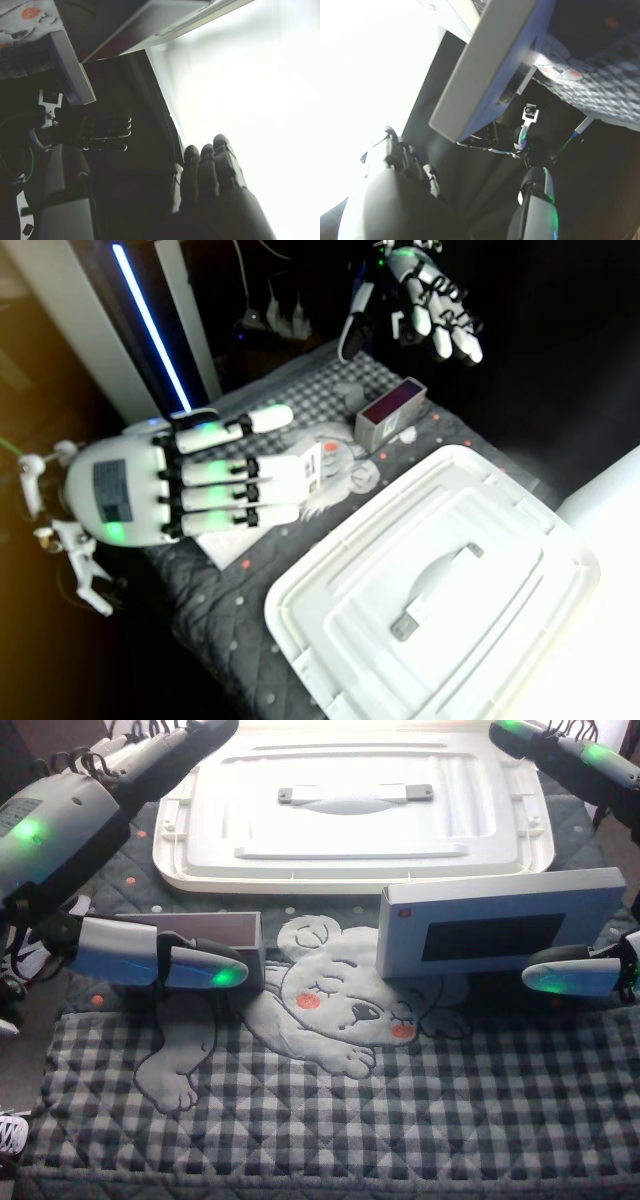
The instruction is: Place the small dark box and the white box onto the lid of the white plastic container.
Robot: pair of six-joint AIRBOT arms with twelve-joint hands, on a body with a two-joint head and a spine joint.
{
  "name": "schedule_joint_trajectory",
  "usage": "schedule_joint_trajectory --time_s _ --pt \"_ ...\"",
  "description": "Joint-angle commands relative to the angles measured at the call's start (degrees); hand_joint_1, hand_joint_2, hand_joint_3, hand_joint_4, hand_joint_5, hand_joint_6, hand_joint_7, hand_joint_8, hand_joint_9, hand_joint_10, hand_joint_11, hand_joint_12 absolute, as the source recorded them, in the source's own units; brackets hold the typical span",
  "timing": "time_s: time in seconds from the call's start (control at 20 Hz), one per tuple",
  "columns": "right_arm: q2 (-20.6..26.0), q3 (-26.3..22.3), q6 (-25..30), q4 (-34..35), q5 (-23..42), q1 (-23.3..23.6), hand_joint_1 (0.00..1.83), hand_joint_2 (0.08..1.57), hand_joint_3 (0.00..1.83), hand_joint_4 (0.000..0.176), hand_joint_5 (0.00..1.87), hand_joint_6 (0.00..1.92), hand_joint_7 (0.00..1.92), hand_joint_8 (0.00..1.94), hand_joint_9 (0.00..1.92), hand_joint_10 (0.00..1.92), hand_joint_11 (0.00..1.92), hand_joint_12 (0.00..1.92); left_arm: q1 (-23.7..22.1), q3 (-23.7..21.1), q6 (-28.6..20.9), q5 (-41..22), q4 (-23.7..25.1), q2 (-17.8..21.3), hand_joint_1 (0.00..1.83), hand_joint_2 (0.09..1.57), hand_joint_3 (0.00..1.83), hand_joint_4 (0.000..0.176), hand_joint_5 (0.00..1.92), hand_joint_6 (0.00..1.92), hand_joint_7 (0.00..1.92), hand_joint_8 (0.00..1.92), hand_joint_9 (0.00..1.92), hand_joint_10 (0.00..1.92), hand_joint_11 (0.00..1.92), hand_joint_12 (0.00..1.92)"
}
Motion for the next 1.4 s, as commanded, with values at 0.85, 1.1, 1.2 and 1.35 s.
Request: schedule_joint_trajectory --time_s 0.85,1.1,1.2,1.35 --pt "-4.34 5.77 -1.89 1.14 -9.77 4.25 0.75 0.57 0.00 0.129 0.09 0.00 0.09 0.00 0.07 0.01 0.00 0.36 -5.28 8.26 0.16 15.24 0.05 -7.11 0.89 0.73 0.00 0.002 0.10 0.00 0.16 0.00 0.23 0.00 0.00 0.74" --pt "-4.65 5.99 -1.89 0.47 -11.08 4.29 0.84 0.54 0.00 0.118 0.22 0.02 0.21 0.02 0.18 0.03 0.00 0.67 -5.28 8.89 0.17 17.82 0.10 -7.57 0.85 0.76 0.01 0.020 0.05 0.00 0.14 0.01 0.20 0.01 0.00 0.66" --pt "-4.67 5.98 -1.89 0.47 -11.07 4.29 0.92 0.64 0.01 0.014 0.64 0.04 0.56 0.02 0.44 0.05 0.00 1.18 -5.26 8.98 0.16 18.01 0.07 -7.57 0.87 0.77 0.00 0.000 0.12 0.01 0.30 0.02 0.30 0.02 0.00 0.73" --pt "-4.76 5.94 -1.84 0.34 -11.07 4.28 1.11 0.83 0.01 0.000 1.04 0.02 1.04 0.04 1.01 0.17 0.55 1.33 -4.87 8.96 0.11 17.59 -0.16 -7.56 1.07 0.86 0.01 0.000 0.51 0.02 0.78 0.06 0.83 0.13 0.25 1.23"
